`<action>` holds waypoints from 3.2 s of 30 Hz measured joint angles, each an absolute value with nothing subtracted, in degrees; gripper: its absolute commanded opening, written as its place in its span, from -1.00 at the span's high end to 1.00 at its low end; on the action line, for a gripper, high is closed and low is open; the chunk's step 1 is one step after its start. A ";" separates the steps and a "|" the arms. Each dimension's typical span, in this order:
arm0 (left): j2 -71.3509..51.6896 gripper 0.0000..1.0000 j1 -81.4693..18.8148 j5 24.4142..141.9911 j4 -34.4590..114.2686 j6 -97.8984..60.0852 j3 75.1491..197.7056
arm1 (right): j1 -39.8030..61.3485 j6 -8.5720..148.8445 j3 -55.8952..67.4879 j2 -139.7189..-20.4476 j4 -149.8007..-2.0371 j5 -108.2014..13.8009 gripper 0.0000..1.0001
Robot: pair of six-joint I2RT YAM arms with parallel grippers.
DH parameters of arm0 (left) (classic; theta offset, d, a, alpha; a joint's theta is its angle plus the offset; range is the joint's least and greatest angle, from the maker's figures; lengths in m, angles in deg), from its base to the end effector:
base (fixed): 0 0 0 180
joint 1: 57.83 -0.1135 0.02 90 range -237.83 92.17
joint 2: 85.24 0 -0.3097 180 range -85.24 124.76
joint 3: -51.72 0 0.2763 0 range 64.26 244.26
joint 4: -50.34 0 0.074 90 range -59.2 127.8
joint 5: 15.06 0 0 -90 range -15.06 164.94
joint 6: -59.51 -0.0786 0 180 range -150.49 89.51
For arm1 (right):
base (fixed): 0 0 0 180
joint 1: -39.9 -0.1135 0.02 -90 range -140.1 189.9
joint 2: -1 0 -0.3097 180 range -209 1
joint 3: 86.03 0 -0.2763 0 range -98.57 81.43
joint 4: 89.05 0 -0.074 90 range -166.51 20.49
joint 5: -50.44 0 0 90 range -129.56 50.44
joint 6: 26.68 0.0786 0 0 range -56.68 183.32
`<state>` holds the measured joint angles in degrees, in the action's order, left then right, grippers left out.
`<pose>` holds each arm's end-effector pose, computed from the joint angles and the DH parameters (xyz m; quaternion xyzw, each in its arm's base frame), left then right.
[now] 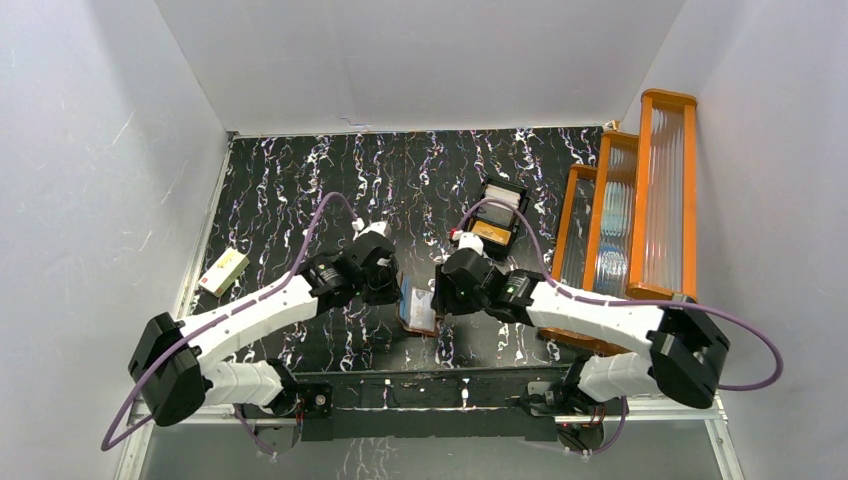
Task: Put the credit cards into the card holder
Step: Turn over the card slot in the card holder, then pick up the credit card from the storage box.
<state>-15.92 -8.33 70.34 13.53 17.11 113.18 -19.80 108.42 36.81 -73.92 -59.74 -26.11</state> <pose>0.1949 -0.2185 0.2584 -0.0002 0.9222 -0.2641 0.2826 0.1697 0.2541 0.2181 -0.0749 0.9222 0.2214 0.3081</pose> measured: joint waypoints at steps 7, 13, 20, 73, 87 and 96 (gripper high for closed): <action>-9.58 1.00 -6.58 64.94 5.97 18.27 117.49 | -19.80 108.07 34.23 -69.06 -59.32 -22.96 -0.17; -9.91 1.00 -6.36 65.64 7.26 19.93 116.62 | -19.80 104.29 33.84 -68.98 -57.68 -22.04 -0.12; -19.13 0.99 -9.14 74.41 20.81 23.12 102.23 | -17.46 94.28 26.19 -72.19 -53.90 -19.33 -0.17; -22.80 0.30 -14.23 82.47 33.48 23.34 91.28 | 15.89 22.04 13.84 -104.39 -73.25 -25.36 0.19; -22.82 0.30 -14.23 82.69 33.53 23.53 91.07 | 15.91 21.13 14.41 -103.97 -74.54 -24.25 0.64; -22.82 0.30 -14.23 82.71 33.48 23.53 91.07 | 15.89 21.56 14.38 -102.77 -73.29 -24.51 0.86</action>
<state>-22.82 -14.23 82.71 33.48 23.53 91.07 15.89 21.56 14.38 -102.77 -73.29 -24.51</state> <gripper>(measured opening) 0.352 0.085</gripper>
